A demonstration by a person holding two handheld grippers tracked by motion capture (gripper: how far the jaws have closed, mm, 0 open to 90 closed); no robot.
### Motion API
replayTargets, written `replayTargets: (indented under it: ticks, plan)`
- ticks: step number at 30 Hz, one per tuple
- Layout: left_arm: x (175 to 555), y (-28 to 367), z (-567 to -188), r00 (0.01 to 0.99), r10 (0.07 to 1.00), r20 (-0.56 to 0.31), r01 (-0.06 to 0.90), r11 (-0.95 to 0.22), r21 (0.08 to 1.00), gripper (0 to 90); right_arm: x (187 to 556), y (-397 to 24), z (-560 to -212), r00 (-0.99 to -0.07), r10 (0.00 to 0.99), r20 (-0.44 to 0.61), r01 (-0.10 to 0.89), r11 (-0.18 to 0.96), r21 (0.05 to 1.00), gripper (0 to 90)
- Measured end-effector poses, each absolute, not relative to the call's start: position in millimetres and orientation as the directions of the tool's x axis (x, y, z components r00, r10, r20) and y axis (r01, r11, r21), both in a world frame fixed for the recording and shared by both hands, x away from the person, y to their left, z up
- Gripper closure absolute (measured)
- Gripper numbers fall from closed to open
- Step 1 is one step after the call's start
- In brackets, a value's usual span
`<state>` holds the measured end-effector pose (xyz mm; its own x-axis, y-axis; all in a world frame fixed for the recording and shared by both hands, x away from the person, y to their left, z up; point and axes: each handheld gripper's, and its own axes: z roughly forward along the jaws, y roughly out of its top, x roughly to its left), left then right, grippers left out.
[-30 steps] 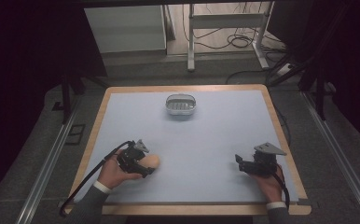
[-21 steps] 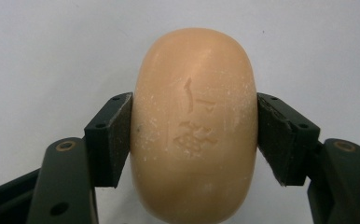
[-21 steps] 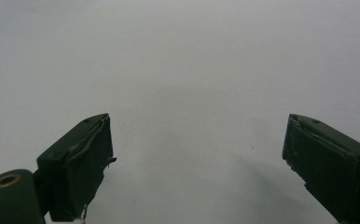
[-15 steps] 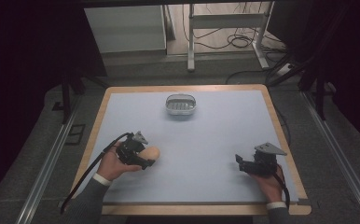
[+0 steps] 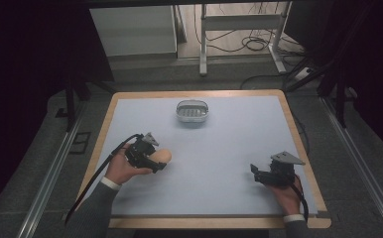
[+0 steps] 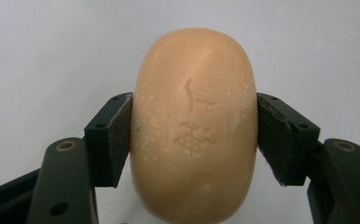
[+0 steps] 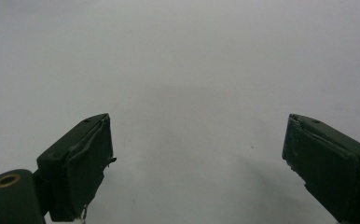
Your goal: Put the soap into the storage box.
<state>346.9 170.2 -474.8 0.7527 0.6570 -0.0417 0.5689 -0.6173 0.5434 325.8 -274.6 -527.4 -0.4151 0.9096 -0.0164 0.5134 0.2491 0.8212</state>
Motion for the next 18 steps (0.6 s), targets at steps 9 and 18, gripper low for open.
replayTargets:
  ticks: [9,18]
  plan:
    - [358,166,-468,0.754,0.656,-0.037,0.562,-0.616,0.551,32.7,326,-275,-527,-0.416,0.909,-0.015,0.513,0.248,0.822,8.5]
    - [365,164,-464,0.752,0.658,-0.037,0.561,-0.609,0.560,32.8,326,-275,-527,-0.416,0.909,-0.010,0.514,0.244,0.823,8.5]
